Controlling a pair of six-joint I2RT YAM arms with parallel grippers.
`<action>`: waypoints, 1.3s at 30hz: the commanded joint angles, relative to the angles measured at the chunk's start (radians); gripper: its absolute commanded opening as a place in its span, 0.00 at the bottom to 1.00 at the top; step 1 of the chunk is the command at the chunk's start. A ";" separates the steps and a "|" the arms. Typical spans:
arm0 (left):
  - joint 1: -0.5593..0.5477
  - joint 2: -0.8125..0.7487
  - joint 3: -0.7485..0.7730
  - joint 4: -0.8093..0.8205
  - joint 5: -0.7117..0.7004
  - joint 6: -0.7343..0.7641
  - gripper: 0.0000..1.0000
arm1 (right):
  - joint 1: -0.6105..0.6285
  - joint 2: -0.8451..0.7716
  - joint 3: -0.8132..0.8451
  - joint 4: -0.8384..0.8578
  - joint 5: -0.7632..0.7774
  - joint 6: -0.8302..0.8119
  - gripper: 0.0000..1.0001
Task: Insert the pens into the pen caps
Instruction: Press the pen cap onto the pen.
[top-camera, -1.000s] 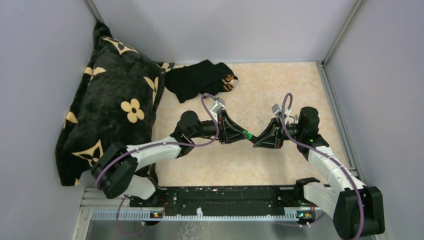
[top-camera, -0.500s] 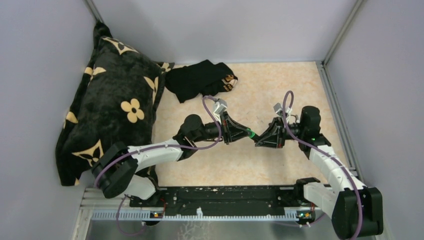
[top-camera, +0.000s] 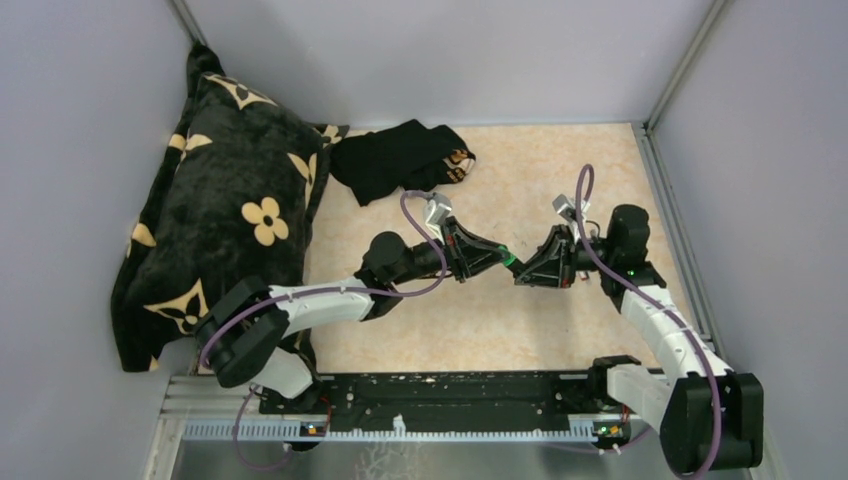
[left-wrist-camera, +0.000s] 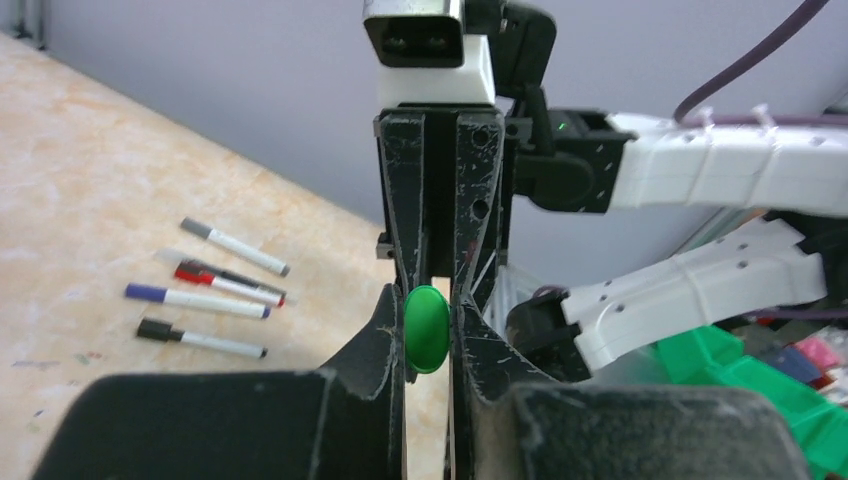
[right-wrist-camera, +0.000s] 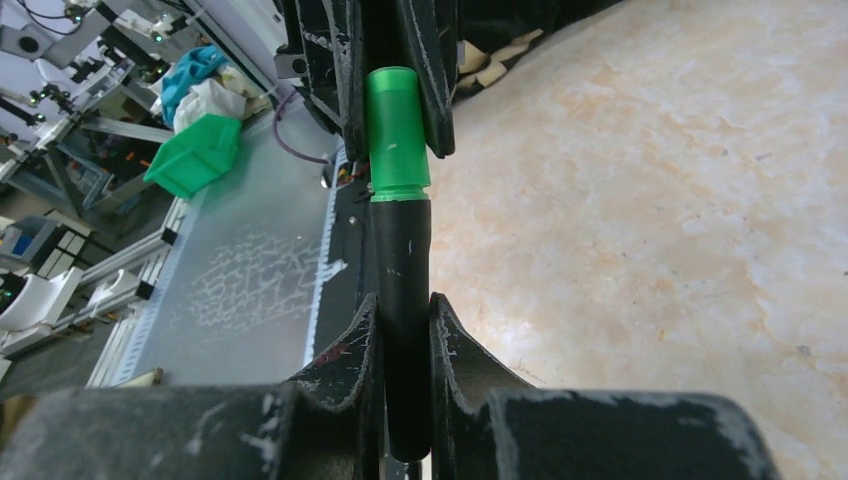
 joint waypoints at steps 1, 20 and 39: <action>-0.137 0.130 -0.043 -0.024 0.331 -0.163 0.00 | 0.030 -0.006 0.093 0.346 0.147 0.227 0.00; -0.241 0.213 -0.068 -0.059 0.382 -0.172 0.00 | 0.032 0.057 0.349 0.142 0.276 0.080 0.00; -0.147 0.093 -0.126 0.026 0.135 -0.275 0.26 | 0.041 -0.006 0.283 -0.323 0.213 -0.462 0.00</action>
